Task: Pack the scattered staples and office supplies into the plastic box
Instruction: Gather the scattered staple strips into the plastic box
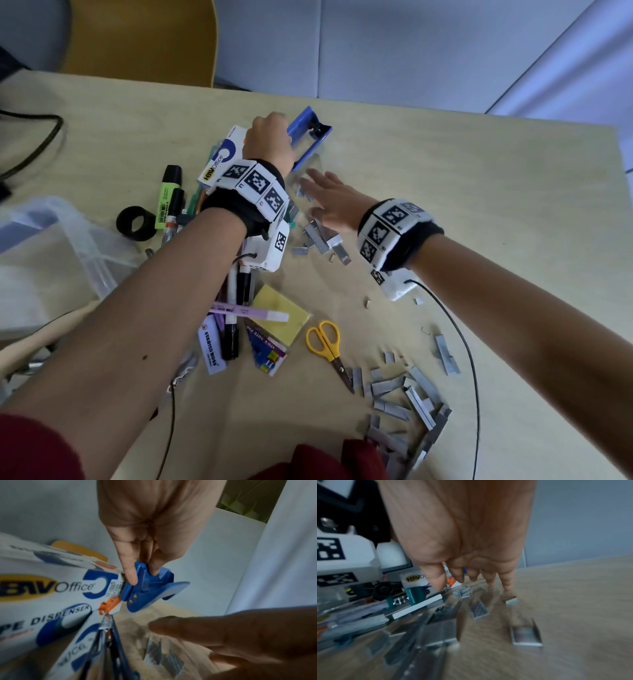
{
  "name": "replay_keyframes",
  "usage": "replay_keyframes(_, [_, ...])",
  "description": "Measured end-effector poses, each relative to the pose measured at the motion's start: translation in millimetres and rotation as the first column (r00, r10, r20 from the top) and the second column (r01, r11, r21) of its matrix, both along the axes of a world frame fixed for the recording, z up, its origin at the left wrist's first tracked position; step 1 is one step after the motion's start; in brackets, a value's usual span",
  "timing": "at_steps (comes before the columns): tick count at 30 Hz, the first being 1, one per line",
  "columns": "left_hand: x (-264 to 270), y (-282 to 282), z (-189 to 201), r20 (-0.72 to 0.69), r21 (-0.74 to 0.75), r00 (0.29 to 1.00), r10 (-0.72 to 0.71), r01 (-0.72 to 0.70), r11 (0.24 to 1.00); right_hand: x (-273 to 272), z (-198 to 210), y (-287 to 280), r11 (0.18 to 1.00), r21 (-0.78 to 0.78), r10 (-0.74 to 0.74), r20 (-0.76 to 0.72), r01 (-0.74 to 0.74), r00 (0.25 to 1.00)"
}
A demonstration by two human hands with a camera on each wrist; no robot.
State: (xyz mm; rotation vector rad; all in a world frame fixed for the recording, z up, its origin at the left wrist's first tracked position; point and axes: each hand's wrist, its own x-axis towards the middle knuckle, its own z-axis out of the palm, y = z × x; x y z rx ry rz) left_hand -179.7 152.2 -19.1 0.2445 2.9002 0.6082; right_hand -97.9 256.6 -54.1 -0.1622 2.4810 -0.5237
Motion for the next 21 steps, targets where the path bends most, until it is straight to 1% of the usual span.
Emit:
replay_keyframes(4, [3.5, -1.6, -4.0, 0.006, -0.005, 0.997, -0.081, 0.081, 0.997, 10.8, -4.8, -12.4, 0.992, 0.083, 0.091, 0.017, -0.092, 0.996])
replay_keyframes(8, [10.9, 0.5, -7.4, 0.015, -0.019, 0.989, -0.15, 0.15, 0.988, 47.8, -4.7, -15.2, 0.986, 0.103, 0.129, 0.025, -0.131, 0.991])
replay_keyframes(12, [20.9, 6.7, -8.3, 0.064, -0.068, 0.974, -0.219, 0.223, 0.972, 87.0, -0.4, -15.2, 0.972, 0.124, 0.199, 0.031, -0.201, 0.98])
replay_keyframes(14, [24.3, 7.9, -8.0, 0.058, -0.08, 0.968, -0.243, 0.247, 0.966, 94.7, -0.3, -14.8, 0.975, 0.107, 0.193, 0.022, -0.194, 0.981])
replay_keyframes(16, [25.6, 6.8, -8.7, 0.054, -0.067, 0.967, -0.249, 0.253, 0.965, 91.8, -2.3, -15.6, 0.988, 0.059, 0.141, -0.023, -0.14, 0.99])
replay_keyframes(18, [25.4, 2.2, -10.0, 0.077, -0.029, 0.968, -0.241, 0.243, 0.97, 82.5, -5.4, -19.6, 0.993, 0.045, 0.116, -0.132, -0.111, 0.984])
replay_keyframes(20, [24.3, -4.3, -12.2, 0.109, 0.063, 0.964, -0.244, 0.238, 0.969, 70.9, -6.2, -26.7, 0.995, 0.074, 0.084, -0.238, -0.068, 0.968])
replay_keyframes(21, [24.5, -8.5, -11.9, 0.114, 0.13, 0.965, -0.238, 0.223, 0.966, 65.1, -5.7, -30.8, 0.995, 0.099, 0.059, -0.267, -0.034, 0.962])
